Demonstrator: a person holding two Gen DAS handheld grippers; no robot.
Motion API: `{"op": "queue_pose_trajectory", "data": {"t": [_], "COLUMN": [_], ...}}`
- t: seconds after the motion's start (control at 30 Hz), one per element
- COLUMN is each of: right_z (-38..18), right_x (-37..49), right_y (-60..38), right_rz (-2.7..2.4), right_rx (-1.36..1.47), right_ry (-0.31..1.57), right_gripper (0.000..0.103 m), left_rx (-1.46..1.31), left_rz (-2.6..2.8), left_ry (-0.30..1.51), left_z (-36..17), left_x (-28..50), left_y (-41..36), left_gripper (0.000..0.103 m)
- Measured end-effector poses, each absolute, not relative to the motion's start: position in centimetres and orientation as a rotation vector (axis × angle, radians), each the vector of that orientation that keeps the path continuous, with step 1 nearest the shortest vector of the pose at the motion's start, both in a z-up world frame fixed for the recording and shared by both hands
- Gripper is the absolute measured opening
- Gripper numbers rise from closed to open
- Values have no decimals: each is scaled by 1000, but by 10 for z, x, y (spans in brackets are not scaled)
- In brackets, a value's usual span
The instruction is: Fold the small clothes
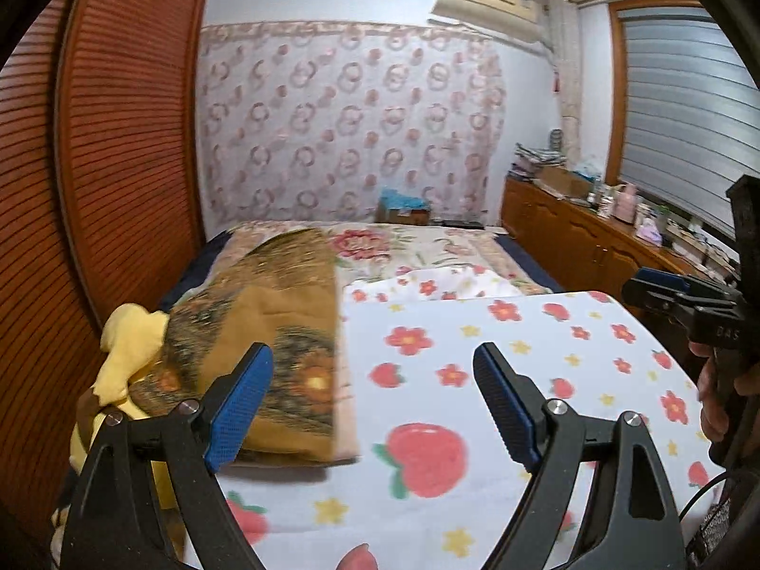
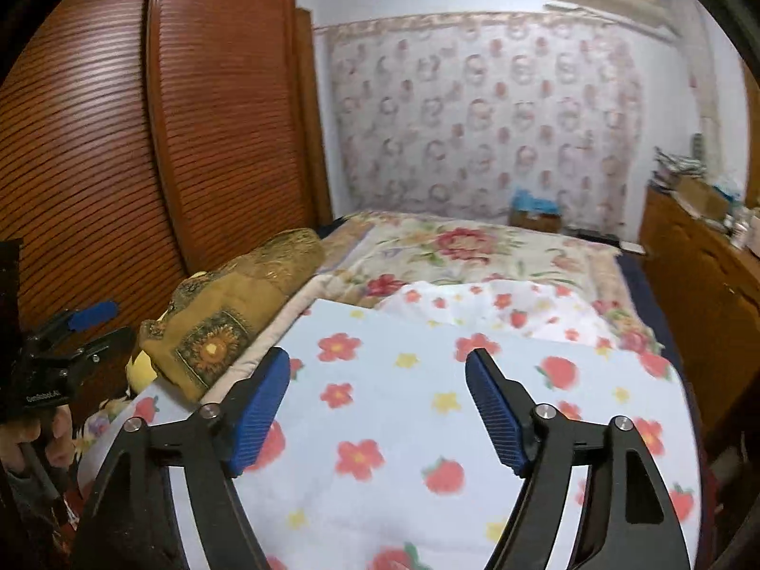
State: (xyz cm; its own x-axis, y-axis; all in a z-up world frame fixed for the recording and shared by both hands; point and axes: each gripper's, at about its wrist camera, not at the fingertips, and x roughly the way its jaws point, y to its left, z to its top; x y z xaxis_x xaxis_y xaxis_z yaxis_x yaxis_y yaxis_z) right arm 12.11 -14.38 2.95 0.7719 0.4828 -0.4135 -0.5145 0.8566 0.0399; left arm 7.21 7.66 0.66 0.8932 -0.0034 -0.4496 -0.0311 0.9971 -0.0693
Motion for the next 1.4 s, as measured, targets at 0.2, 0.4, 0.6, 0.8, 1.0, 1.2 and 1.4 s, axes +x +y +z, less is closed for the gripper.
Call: {"op": "queue_pose_trajectory", "data": {"t": [0.2,0.4,0.6,0.8,1.0,1.2,1.4], "right_z": [38,40,27,19,17,17,20], "right_x": [69,38,34,38,42,42,42], "right_y": [-173,-182,-164,-161,-164,-167,-169], "right_rz": [439,389,373,369,365,365,366], "right_rx": [-16,6,8,13,13,10,12], "right_ry": [370,330,318,314,314,316,317], "right_gripper": [79,79,79,79,79,79,79], "left_rx": [-49,-40,-35,-39,-39,-40,-38], "left_rz": [-13,-29,-29,-23,-23,-24,-22], "left_ry": [445,414,405,407,408,408,409], "left_z": [22,39,45,44,45,44,44], "left_x": [64,56,52,49,49,49,48], "left_y": [45,29,22,24,25,25,26], "left_gripper": [86,86,86,86,86,86,86]}}
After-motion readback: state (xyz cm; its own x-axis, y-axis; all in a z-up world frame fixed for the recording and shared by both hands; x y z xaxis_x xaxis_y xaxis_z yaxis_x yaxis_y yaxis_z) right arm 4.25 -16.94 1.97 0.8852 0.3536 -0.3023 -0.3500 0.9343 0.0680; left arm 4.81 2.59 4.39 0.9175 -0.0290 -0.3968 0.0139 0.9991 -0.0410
